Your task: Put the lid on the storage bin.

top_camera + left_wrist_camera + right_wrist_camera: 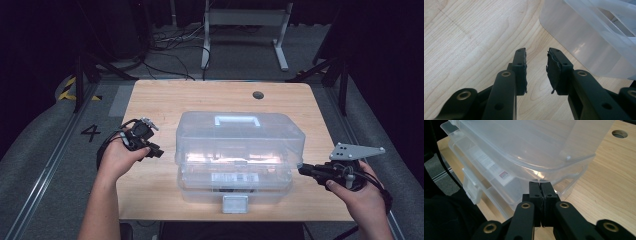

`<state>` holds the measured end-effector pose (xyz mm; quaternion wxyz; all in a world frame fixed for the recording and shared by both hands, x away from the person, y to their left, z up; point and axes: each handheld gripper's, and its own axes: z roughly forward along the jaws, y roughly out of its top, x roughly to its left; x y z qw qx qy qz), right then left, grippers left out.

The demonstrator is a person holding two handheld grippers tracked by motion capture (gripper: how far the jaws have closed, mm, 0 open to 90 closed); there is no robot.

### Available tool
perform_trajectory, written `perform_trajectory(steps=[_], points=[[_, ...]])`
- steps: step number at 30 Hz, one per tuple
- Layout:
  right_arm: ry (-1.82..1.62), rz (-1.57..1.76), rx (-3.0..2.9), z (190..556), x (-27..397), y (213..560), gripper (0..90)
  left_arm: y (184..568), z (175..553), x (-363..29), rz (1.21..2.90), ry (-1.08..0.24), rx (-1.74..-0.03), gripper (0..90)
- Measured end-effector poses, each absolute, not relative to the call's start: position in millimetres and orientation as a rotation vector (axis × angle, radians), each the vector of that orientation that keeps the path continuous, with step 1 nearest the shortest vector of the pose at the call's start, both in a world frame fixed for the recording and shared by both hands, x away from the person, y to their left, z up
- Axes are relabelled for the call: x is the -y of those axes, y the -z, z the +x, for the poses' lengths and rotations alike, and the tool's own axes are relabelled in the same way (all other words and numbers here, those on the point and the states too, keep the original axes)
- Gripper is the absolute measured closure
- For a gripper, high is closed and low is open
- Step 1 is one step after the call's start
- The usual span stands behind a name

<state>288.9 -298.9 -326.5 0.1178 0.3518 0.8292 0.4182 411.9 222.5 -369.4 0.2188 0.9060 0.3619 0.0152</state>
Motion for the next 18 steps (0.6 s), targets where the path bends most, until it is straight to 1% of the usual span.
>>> perform_trajectory(steps=[18], points=[[-1.071, 0.993, -2.555, 288.5, 295.0, 330.0, 87.5, 375.4, 414.6, -221.9, 2.519, -0.013, -1.007, 67.9]])
